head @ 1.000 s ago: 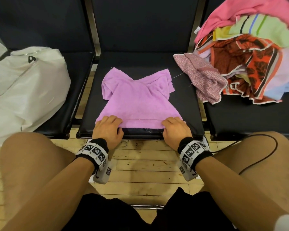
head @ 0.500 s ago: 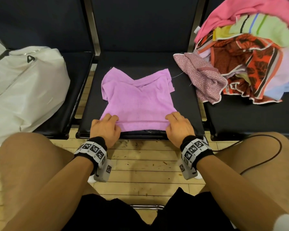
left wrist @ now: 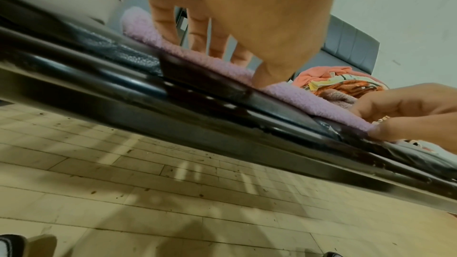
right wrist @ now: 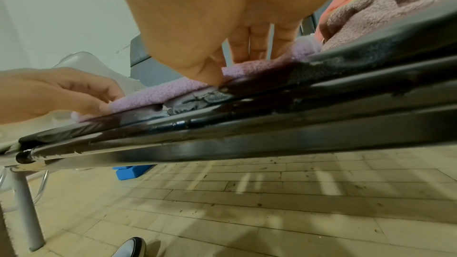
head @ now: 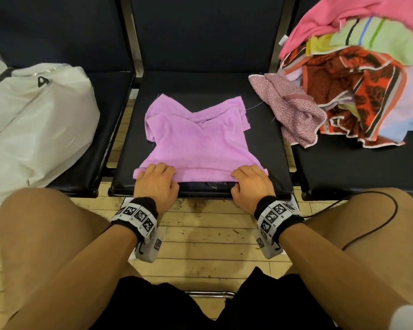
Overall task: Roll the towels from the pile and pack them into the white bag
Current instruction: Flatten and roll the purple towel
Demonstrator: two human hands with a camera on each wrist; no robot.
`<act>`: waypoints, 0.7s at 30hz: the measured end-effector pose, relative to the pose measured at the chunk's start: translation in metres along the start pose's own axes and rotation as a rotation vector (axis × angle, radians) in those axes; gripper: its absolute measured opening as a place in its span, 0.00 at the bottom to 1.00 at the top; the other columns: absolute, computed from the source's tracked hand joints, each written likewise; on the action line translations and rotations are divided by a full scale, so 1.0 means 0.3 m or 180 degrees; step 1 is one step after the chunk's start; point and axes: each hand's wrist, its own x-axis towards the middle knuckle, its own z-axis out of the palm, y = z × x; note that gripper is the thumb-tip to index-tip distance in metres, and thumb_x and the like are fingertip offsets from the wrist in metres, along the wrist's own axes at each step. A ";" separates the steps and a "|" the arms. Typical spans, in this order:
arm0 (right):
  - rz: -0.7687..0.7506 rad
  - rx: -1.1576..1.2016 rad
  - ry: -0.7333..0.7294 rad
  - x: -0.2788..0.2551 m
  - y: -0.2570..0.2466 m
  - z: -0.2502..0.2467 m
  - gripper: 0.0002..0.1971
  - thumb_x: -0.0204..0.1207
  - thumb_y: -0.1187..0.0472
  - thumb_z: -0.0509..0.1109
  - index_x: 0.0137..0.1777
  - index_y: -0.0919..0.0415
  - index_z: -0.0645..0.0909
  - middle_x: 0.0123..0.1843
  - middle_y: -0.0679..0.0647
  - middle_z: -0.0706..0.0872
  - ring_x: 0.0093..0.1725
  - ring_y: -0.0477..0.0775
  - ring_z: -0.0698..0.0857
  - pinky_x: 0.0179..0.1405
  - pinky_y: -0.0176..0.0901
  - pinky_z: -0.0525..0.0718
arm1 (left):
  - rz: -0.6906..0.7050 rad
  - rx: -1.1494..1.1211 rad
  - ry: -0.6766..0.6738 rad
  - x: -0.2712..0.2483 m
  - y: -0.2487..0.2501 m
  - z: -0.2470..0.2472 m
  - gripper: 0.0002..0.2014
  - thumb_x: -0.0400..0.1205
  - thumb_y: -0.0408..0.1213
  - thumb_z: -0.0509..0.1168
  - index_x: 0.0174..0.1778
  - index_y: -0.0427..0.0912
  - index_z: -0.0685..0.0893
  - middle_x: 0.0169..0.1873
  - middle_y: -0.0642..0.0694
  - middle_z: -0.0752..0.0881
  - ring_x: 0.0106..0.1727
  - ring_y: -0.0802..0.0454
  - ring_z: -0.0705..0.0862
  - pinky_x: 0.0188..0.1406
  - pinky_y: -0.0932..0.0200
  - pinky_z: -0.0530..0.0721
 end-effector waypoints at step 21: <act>-0.0008 0.0003 0.0505 0.016 0.040 0.025 0.11 0.76 0.68 0.67 0.55 0.57 0.83 0.51 0.54 0.83 0.49 0.61 0.81 0.51 0.54 0.70 | -0.0211 -0.0102 0.0166 0.008 -0.026 0.013 0.15 0.81 0.39 0.63 0.63 0.47 0.84 0.56 0.44 0.83 0.62 0.41 0.78 0.65 0.40 0.71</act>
